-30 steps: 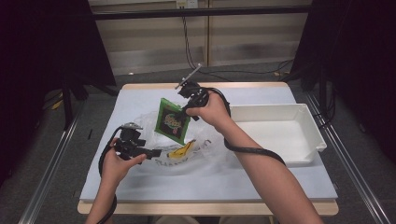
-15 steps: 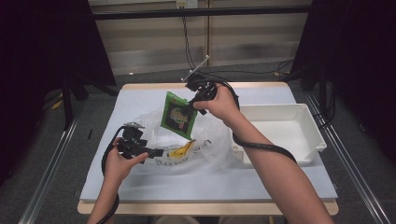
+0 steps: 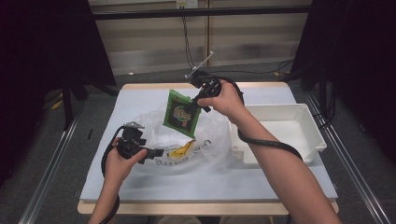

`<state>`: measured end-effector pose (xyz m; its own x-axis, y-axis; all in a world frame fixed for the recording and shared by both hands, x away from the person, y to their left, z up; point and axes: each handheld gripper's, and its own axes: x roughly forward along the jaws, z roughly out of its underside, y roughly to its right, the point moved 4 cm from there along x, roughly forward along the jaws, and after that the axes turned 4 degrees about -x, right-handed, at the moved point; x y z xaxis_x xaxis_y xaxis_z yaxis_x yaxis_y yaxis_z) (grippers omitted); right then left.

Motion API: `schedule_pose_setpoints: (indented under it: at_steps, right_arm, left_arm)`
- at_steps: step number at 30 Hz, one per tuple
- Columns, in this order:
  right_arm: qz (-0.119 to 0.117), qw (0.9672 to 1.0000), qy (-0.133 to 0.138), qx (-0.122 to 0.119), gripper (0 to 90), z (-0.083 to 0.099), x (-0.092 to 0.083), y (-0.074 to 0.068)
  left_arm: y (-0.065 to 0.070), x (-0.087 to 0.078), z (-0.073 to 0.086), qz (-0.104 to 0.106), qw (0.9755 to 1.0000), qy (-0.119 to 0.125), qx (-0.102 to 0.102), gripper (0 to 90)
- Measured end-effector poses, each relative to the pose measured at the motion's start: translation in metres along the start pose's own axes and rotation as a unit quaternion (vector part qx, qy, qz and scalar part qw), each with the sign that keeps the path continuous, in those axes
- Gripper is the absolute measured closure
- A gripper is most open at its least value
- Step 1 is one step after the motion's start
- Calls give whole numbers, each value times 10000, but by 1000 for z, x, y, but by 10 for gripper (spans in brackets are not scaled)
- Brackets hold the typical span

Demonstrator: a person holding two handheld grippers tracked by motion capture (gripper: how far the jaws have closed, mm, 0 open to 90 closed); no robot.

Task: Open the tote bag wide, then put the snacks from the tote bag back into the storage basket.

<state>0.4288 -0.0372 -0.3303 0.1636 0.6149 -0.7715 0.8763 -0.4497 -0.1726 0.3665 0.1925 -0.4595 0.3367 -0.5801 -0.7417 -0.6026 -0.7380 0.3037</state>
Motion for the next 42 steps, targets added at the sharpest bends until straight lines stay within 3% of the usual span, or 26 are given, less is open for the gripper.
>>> schedule_pose_setpoints:
  at_steps: [17,29,34,42]
  right_arm:
    - [-10,10000,13,-24,754,3,-27,4]
    - [-5,10000,-16,70,753,22,-50,14]
    - [19,9998,-199,86,753,33,-54,18]
    - [5,9999,-165,37,753,34,-66,19]
  left_arm:
    - [4,3,-3,25,9999,-95,111,39]
    - [5,6,-6,59,9998,-158,133,39]
    - [5,7,-8,57,9999,-108,91,39]
    - [5,8,-8,32,9999,-108,101,39]
